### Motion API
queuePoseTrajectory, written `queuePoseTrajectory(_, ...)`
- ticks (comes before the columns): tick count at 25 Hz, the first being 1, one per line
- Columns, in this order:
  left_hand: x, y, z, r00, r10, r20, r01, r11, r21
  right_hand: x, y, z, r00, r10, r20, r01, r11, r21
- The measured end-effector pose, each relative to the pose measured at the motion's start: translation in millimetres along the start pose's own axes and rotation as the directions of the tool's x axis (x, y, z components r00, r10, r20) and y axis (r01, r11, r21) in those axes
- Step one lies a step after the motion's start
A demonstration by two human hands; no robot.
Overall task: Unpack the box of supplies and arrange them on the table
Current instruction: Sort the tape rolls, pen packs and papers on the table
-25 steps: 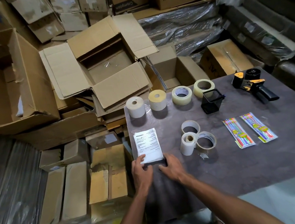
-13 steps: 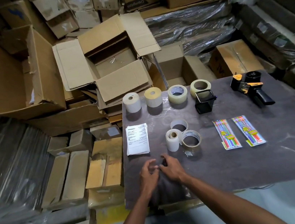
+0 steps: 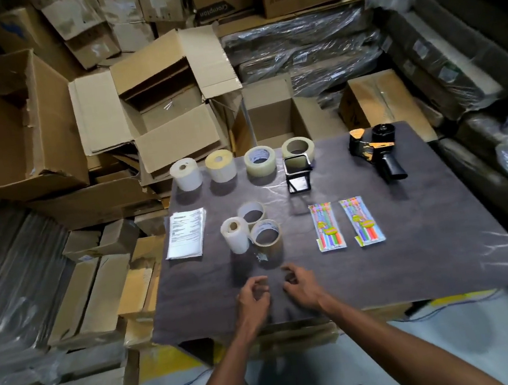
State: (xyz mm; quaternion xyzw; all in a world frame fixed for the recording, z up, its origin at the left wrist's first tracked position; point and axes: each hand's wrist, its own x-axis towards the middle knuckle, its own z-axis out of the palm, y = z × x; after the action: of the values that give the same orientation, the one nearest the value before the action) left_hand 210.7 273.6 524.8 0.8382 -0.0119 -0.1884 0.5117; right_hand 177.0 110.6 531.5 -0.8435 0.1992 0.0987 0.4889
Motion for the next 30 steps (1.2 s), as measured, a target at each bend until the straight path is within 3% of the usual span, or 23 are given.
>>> queuePoseTrajectory(7,-7,52,67,0.997,0.047,0.066,-0.047,0.999,0.003,1,44,-66,0.991,0.091,-0.095,-0.086,0.995,0.057)
queuePoseTrajectory(12,20,70,94,0.99,0.064,0.127,-0.068,0.997,0.029,20,49,-100,0.947,0.159,-0.278,-0.136,0.986,0.1)
queuePoseTrajectory(14,37,72,102,0.987,0.067,0.143,-0.073,0.997,0.037,30,50,-107,0.93,0.157,-0.331,-0.159,0.987,0.022)
queuePoseTrajectory(18,59,86,110,0.984,0.044,0.171,-0.052,0.998,0.041,50,48,-104,0.936,0.168,-0.309,-0.227,0.96,-0.164)
queuePoseTrajectory(22,77,90,112,0.98,0.029,0.195,-0.038,0.998,0.043,60,38,-95,0.918,0.114,-0.38,-0.272,0.878,-0.393)
queuePoseTrajectory(30,94,93,120,0.984,-0.012,0.179,0.018,0.999,-0.03,68,27,-104,0.937,0.093,-0.337,-0.265,0.819,-0.51)
